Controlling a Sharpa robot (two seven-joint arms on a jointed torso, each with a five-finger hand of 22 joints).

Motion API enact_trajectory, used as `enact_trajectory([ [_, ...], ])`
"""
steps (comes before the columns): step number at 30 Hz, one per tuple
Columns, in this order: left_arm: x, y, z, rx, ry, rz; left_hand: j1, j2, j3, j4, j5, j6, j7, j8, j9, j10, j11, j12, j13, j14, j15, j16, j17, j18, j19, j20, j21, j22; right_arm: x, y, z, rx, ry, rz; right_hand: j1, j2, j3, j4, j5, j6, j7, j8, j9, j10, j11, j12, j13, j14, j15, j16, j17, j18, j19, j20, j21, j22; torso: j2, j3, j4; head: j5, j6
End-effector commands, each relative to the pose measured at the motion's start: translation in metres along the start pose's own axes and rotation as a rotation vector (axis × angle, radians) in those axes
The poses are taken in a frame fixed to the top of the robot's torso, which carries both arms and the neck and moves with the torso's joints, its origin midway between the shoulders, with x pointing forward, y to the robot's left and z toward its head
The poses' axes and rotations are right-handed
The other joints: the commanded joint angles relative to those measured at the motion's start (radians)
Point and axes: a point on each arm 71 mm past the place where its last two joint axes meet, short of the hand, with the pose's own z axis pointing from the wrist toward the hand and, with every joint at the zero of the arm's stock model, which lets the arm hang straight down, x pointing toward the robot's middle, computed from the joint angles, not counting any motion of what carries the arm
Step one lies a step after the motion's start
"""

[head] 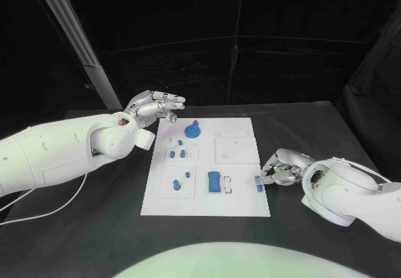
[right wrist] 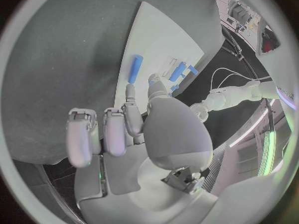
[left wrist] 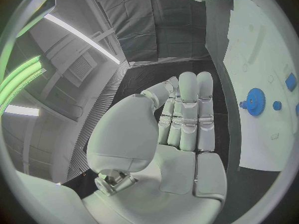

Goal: Assemble the parts on the task board

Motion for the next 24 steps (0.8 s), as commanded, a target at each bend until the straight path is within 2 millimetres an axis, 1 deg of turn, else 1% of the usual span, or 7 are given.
enact_trajectory([
  [1,0.002,-0.001,0.000,0.008,0.015,-0.009,-0.007,0.002,0.000,-0.004,-0.004,0.003,0.004,-0.003,0.002,-0.010,0.000,0.003,0.002,-0.004,0.001,-0.006,-0.001,0.006,-0.001,-0.003,-0.004,0.001,0.001,-0.001,0.002,0.036,0.014,-0.069,-0.009,0.001,-0.006,0.001,-0.003,0.007,0.001,0.006,0.001,0.003,-0.003,-0.005,0.000,0.054,0.002,-0.001,0.006,-0.012,0.084,0.003,-0.001,0.230,0.001,-0.0004,0.0034,-0.002,0.000],
  [8,0.001,-0.001,0.000,0.007,0.015,-0.009,-0.007,0.002,0.000,-0.004,-0.004,0.003,0.004,-0.003,0.002,-0.010,0.000,0.003,0.002,-0.004,0.001,-0.006,-0.001,0.006,-0.001,-0.003,-0.004,0.001,0.005,0.002,0.008,0.050,0.035,-0.109,-0.006,0.005,-0.006,-0.001,0.002,0.010,-0.001,0.006,0.002,0.003,-0.004,-0.006,0.000,0.054,0.002,-0.001,0.006,-0.012,0.084,0.003,-0.001,0.230,0.001,-0.0006,0.0026,0.002,-0.004],
  [15,0.001,-0.001,0.000,0.007,0.014,-0.009,-0.007,0.002,0.000,-0.004,-0.004,0.003,0.004,-0.003,0.002,-0.010,0.000,0.003,0.002,-0.004,0.001,-0.006,-0.001,0.006,-0.001,-0.003,-0.004,0.001,0.008,0.006,0.010,0.047,0.053,-0.146,0.011,0.011,-0.006,-0.013,0.007,0.021,-0.005,0.009,0.006,0.002,-0.008,-0.008,-0.001,0.054,-0.001,-0.001,0.007,-0.012,0.084,0.001,-0.001,0.231,0.000,-0.0008,0.0021,0.003,-0.007],
  [20,0.001,-0.001,0.000,0.006,0.014,-0.009,-0.007,0.002,0.000,-0.004,-0.004,0.003,0.004,-0.003,0.002,-0.010,0.000,0.003,0.002,-0.004,0.001,-0.006,-0.001,0.006,-0.001,-0.003,-0.004,0.001,0.009,0.009,0.011,0.045,0.060,-0.176,0.037,0.019,-0.002,-0.034,0.012,0.030,-0.010,0.010,0.010,0.002,-0.012,-0.010,-0.001,0.054,-0.005,-0.001,0.008,-0.013,0.085,-0.002,0.000,0.232,0.000,-0.0010,0.0027,0.003,-0.009],
  [24,0.000,0.000,0.000,0.006,0.014,-0.009,-0.007,0.002,0.000,-0.004,-0.004,0.003,0.004,-0.003,0.002,-0.010,0.000,0.003,0.002,-0.004,0.001,-0.006,-0.001,0.006,-0.001,-0.003,-0.004,0.001,0.011,0.013,0.012,0.039,0.048,-0.230,0.083,0.035,0.010,-0.069,0.022,0.035,-0.014,0.007,0.011,0.001,-0.016,-0.012,-0.001,0.054,-0.009,-0.001,0.010,-0.013,0.086,-0.007,0.001,0.234,0.000,-0.0011,0.0026,0.003,-0.010],
])
